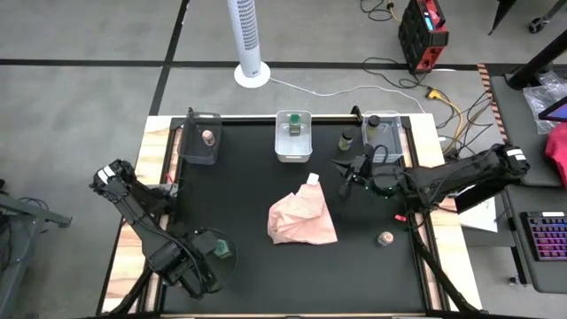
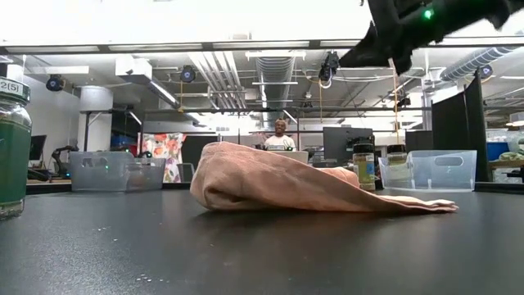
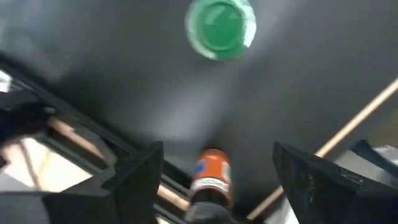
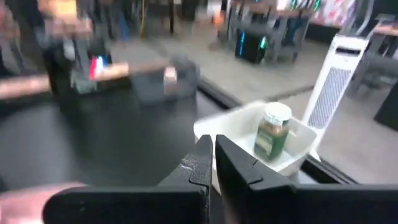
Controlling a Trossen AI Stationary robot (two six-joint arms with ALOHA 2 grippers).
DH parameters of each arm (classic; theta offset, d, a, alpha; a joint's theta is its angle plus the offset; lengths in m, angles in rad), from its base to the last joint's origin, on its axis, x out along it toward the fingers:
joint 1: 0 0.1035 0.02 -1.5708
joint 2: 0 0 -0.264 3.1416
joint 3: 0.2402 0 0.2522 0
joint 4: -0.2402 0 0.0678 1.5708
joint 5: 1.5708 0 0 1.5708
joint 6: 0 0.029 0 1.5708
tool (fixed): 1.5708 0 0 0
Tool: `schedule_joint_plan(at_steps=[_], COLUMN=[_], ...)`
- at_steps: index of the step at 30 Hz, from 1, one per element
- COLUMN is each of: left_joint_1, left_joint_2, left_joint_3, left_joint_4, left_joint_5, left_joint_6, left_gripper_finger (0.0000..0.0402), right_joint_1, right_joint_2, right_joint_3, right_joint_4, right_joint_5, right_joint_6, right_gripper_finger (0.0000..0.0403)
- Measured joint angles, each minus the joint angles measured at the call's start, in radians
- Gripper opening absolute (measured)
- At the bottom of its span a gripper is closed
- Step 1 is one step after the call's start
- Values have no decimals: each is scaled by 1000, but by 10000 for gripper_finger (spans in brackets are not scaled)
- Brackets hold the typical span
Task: Sort spices by type
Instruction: Put the green spice bottle into the white bin
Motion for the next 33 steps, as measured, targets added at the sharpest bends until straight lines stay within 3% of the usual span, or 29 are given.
schedule_joint_plan(at_steps=[2, 6, 10, 19, 25, 27, 30, 33], left_joint_1=[0, 2, 7, 12, 42, 55, 74, 95], left_joint_2=[0, 0, 0, 0, -3, -4, -4, -4], left_joint_3=[0, 0, 0, -1, -1, -1, -1, -1], left_joint_4=[-11, -20, -20, -38, -36, -34, -18, 32], left_joint_5=[-38, -137, -263, -356, -427, -459, -495, -555], left_joint_6=[27, 108, 127, 183, 259, 294, 345, 431], left_gripper_finger=[285, 285, 285, 285, 285, 285, 285, 285], right_joint_1=[-7, -1, 9, 8, 7, 7, 7, 7], right_joint_2=[0, 15, 18, 21, 21, 21, 21, 21], right_joint_3=[122, 350, 436, 432, 431, 431, 431, 427], right_joint_4=[-260, -756, -977, -1038, -966, -945, -947, -953], right_joint_5=[22, 243, 254, 218, 401, 410, 322, 139], right_joint_6=[65, 279, 404, 450, 306, 271, 267, 297], right_gripper_finger=[12, 12, 12, 12, 12, 12, 12, 12])
